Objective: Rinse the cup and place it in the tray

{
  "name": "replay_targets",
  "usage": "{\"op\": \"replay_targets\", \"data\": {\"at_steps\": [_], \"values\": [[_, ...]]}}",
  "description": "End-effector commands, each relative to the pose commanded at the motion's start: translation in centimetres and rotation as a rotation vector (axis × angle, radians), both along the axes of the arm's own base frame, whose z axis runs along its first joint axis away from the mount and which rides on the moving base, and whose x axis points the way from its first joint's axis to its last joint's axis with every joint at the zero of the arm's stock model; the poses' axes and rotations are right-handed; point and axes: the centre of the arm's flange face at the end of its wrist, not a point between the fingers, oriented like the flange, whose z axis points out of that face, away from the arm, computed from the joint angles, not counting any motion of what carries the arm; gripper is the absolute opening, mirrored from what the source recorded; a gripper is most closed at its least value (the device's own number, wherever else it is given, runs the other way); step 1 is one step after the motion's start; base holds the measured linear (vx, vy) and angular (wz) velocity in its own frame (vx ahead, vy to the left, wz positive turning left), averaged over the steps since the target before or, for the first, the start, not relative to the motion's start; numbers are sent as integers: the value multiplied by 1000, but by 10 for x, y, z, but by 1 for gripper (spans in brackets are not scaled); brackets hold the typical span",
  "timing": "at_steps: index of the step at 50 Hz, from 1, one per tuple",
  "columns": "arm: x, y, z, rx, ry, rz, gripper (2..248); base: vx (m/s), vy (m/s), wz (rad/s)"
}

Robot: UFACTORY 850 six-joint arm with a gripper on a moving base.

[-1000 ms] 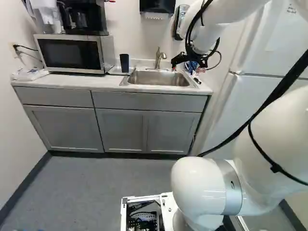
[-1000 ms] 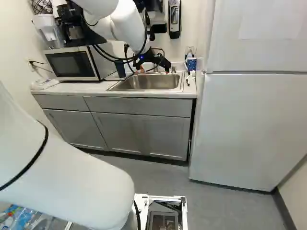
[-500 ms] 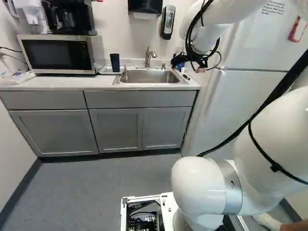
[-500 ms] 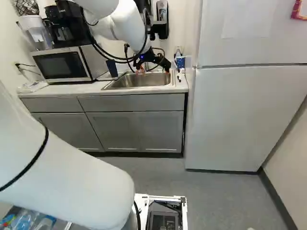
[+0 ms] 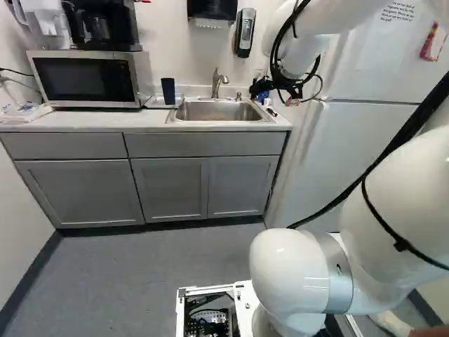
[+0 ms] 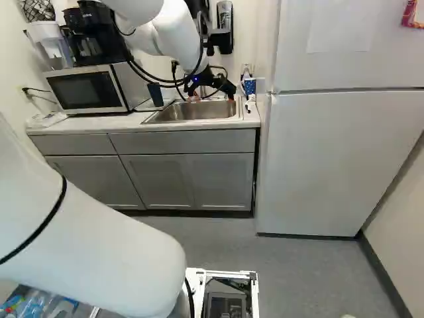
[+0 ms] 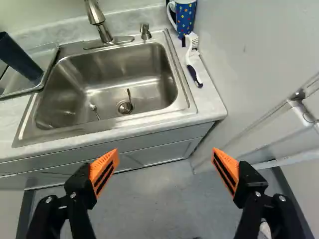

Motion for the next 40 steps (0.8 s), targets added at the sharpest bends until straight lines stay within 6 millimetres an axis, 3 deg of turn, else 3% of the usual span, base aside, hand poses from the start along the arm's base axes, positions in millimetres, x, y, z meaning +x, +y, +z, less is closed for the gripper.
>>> {"op": "replay_targets", "data": {"at_steps": [20,40], "values": [[0,2,-9,-4,-10,3,247,0,0,0],[-2,7,-29,-12,-35,11,247,0,0,0]]}}
